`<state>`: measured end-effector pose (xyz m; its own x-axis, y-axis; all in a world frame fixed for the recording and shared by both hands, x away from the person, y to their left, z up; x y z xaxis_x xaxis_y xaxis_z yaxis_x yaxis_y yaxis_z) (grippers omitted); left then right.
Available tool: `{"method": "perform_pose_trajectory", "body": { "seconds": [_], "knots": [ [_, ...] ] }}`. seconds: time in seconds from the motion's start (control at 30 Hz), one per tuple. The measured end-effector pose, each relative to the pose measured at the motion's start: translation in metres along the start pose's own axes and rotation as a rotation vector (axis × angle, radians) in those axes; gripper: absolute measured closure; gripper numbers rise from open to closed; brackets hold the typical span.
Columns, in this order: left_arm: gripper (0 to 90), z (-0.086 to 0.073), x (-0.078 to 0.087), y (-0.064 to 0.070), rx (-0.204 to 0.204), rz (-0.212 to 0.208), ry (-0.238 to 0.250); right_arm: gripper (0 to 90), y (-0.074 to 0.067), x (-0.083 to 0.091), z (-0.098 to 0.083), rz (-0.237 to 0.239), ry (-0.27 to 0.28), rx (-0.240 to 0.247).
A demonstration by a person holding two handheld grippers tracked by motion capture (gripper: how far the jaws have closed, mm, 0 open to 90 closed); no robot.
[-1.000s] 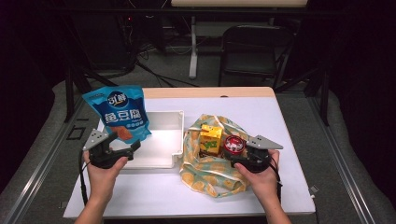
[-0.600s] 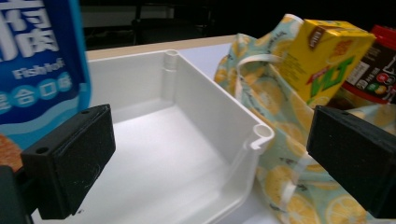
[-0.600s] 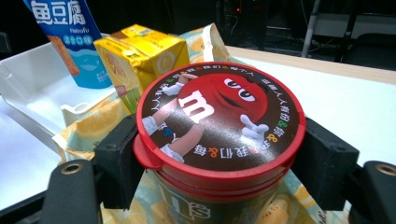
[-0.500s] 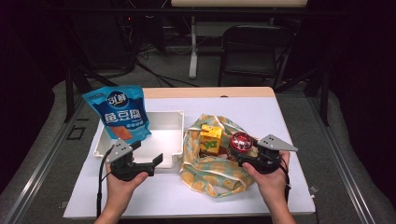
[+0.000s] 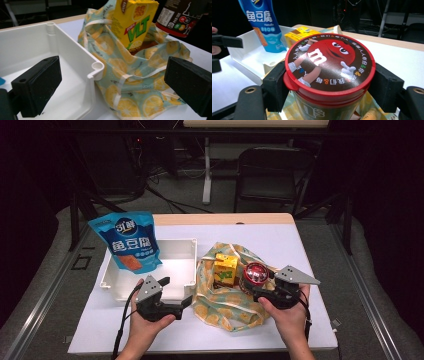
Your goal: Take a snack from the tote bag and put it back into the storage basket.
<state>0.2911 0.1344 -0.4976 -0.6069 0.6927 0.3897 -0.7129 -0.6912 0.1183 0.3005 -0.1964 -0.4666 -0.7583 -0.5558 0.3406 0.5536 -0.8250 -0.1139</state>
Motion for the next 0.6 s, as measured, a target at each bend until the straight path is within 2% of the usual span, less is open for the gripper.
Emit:
{"method": "perform_pose_trajectory", "body": {
  "seconds": [0.3, 0.43, 0.6],
  "knots": [
    [1.6, -0.001, -0.005, 0.010, -0.023, -0.022, -0.009, 25.4, -0.016, 0.002, 0.002, 0.035, -0.006, 0.031],
    [1.7, -0.001, -0.006, 0.013, -0.021, -0.027, -0.008, 25.4, -0.021, 0.002, 0.002, 0.047, -0.002, 0.032],
    [1.8, -0.001, -0.008, 0.020, -0.037, -0.041, -0.006, 25.4, -0.030, 0.001, 0.002, 0.065, -0.007, 0.040]
  ]
}}
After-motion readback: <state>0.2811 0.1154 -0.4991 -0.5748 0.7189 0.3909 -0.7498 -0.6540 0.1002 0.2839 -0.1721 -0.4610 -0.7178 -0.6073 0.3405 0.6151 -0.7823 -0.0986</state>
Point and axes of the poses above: each handheld gripper's, and its own axes: x roughly backward along the jaws, z roughly out of its top, y roughly to its right, the point moved 2 cm from there along -x, roughly forward along the jaws, and after that the axes turned 1 degree about -z, right-handed, at the moved point
